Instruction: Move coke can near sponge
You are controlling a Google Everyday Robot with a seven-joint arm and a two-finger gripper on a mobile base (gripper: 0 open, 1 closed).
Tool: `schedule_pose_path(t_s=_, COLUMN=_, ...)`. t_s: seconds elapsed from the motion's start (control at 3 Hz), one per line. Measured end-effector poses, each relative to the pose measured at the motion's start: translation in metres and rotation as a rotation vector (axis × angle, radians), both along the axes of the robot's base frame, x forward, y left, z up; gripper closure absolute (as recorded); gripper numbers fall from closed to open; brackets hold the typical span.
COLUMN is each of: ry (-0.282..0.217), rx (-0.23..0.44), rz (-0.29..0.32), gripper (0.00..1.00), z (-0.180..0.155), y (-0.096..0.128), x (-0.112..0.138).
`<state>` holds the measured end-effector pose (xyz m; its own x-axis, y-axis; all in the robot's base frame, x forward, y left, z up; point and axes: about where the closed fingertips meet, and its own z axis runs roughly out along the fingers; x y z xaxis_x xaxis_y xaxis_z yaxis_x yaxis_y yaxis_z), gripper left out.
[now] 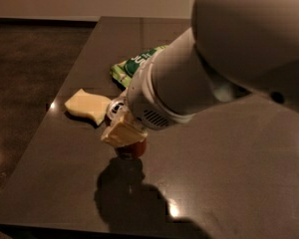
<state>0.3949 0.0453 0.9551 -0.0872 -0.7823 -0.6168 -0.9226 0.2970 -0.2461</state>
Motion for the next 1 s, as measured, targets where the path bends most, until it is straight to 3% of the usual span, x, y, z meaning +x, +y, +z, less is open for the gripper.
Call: schedule_pose_path(t_s=1.0, ry=0.029, rx=0.046, rz=-0.044, gripper=1.0, z=-0.018, y=0.044, x=0.06)
